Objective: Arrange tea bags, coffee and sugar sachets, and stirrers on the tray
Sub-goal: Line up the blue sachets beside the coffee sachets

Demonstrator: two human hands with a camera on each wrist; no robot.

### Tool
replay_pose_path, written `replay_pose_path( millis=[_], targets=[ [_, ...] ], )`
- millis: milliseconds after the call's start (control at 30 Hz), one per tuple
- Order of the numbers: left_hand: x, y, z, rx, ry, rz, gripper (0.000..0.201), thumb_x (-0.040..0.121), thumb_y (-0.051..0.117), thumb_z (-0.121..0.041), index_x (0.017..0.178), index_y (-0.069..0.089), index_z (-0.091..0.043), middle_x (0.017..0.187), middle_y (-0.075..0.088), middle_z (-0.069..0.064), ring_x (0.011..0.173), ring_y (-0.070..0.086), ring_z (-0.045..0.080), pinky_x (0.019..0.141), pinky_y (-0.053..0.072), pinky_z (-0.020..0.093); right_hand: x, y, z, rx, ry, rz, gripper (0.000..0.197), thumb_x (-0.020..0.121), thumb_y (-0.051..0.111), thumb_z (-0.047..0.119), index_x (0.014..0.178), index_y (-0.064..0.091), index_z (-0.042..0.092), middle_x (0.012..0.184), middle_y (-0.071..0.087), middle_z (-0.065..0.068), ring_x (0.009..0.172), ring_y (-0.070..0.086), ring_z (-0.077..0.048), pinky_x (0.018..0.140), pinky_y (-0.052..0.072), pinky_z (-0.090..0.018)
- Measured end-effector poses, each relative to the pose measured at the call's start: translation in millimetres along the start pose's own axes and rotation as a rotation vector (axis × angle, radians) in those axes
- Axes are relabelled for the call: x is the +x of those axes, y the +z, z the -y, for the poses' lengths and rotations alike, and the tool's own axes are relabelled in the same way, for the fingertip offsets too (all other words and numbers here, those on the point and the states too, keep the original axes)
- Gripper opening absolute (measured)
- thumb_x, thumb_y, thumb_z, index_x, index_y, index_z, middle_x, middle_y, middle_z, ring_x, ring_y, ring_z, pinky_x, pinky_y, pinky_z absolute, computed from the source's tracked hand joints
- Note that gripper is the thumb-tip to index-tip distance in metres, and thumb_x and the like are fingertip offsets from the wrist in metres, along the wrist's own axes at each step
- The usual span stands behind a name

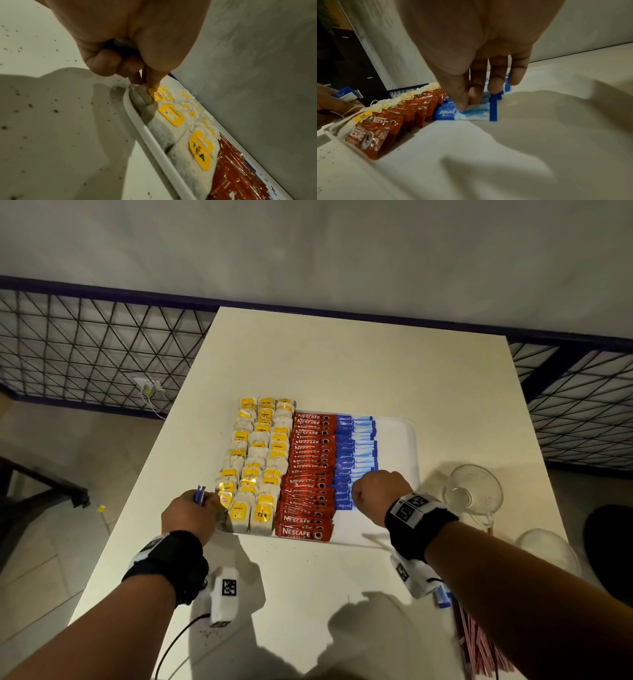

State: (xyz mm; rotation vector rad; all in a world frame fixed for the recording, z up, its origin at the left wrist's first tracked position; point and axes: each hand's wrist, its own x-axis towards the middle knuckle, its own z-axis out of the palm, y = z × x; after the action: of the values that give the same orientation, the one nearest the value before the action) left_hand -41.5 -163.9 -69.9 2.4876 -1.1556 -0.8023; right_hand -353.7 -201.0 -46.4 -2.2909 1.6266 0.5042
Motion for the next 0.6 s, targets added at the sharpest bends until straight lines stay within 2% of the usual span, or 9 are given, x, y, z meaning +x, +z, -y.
replay_pose_path(
  millis=[233,300,400,433,467,533,600],
  targets=[
    [-1.0,-0.3,2.2,-0.026,0.001,0.001,0.022,0.093,0.058,-0.03,0.1,0.069,-0.012,0.09,0.065,0.012,0.082,0.054,0.031,0.08,0.043,0.035,1.5,0.1,0.2,-0.037,-0.005,-0.042,0.023,0.097,0.04,0.027,0.104,0.061,0.025,0.106,0.063,0.001,0.095,0.059,-0.023,0.073,0.036,-0.031],
    [-5.7,-3.8,-1.5,-0.052,-0.003,-0.027,0.023,0.093,0.058,-0.029,0.101,0.067,-0.01,0.086,0.061,0.009,0.086,0.057,0.034,0.081,0.043,0.035,0.4,-1.2,-0.8,-0.005,0.001,-0.06,0.023,0.097,0.04,0.029,0.104,0.061,0.025,0.106,0.063,0.001,0.095,0.059,-0.023,0.075,0.037,-0.031],
    [-21.3,-11.7,-15.8,-0.223,0.06,-0.126,0.022,0.095,0.051,-0.022,0.11,0.058,-0.007,0.094,0.057,0.009,0.095,0.056,0.035,0.085,0.043,0.039,-2.6,-8.1,-5.6,0.149,0.031,-0.122,0.023,0.095,0.044,0.036,0.102,0.063,0.024,0.103,0.062,0.001,0.094,0.06,-0.022,0.08,0.044,-0.032],
    [-29.6,-14.0,-24.6,-0.341,0.102,-0.082,0.019,0.097,0.048,-0.02,0.109,0.057,-0.009,0.094,0.057,0.008,0.089,0.057,0.033,0.082,0.045,0.04,-3.6,-11.7,-6.5,0.236,0.029,-0.159,0.021,0.095,0.047,0.036,0.1,0.063,0.023,0.101,0.062,0.001,0.093,0.06,-0.021,0.082,0.046,-0.033],
    [-41.5,-15.2,-35.5,-0.487,0.131,0.034,0.016,0.099,0.045,-0.019,0.105,0.058,-0.012,0.091,0.059,0.007,0.078,0.058,0.029,0.072,0.048,0.037,-5.4,-16.1,-5.9,0.346,0.019,-0.199,0.02,0.095,0.048,0.035,0.099,0.062,0.022,0.1,0.062,0.001,0.092,0.059,-0.019,0.083,0.047,-0.033],
    [-71.3,-12.1,-58.6,-0.742,0.138,0.406,0.016,0.102,0.043,-0.019,0.1,0.059,-0.014,0.079,0.059,0.005,0.057,0.052,0.017,0.052,0.041,0.028,-10.2,-25.9,1.6,0.618,-0.02,-0.254,0.017,0.095,0.052,0.033,0.1,0.063,0.022,0.101,0.065,0.003,0.092,0.059,-0.016,0.085,0.048,-0.032],
    [-94.6,-5.2,-78.3,-0.84,0.134,0.685,0.015,0.1,0.045,-0.019,0.103,0.058,-0.011,0.077,0.063,0.008,0.052,0.053,0.017,0.044,0.034,0.024,-17.6,-36.4,13.5,0.899,-0.087,-0.202,0.016,0.096,0.054,0.034,0.102,0.065,0.025,0.1,0.067,0.006,0.094,0.061,-0.013,0.085,0.048,-0.029]
  ],
)
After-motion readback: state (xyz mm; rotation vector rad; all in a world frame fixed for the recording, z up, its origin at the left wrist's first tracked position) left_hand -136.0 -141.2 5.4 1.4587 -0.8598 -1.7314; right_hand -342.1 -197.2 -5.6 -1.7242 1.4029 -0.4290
